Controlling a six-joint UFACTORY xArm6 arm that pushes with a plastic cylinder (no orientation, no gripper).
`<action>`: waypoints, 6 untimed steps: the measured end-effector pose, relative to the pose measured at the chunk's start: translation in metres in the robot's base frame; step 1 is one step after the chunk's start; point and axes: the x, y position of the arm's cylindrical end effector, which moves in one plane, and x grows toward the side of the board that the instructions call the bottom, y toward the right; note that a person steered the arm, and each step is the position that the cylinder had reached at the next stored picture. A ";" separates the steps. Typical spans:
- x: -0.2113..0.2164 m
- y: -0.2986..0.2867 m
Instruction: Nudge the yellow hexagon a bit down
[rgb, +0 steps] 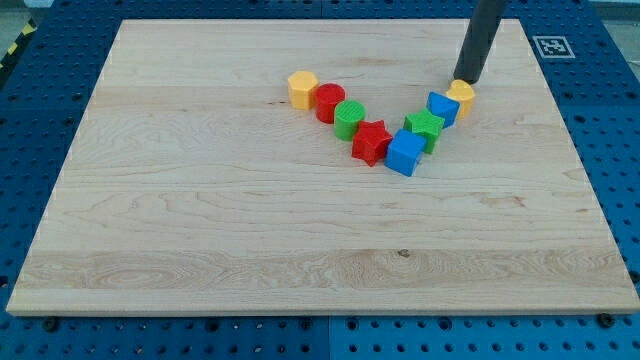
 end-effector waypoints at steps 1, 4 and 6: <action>0.000 0.000; 0.000 -0.011; 0.000 -0.163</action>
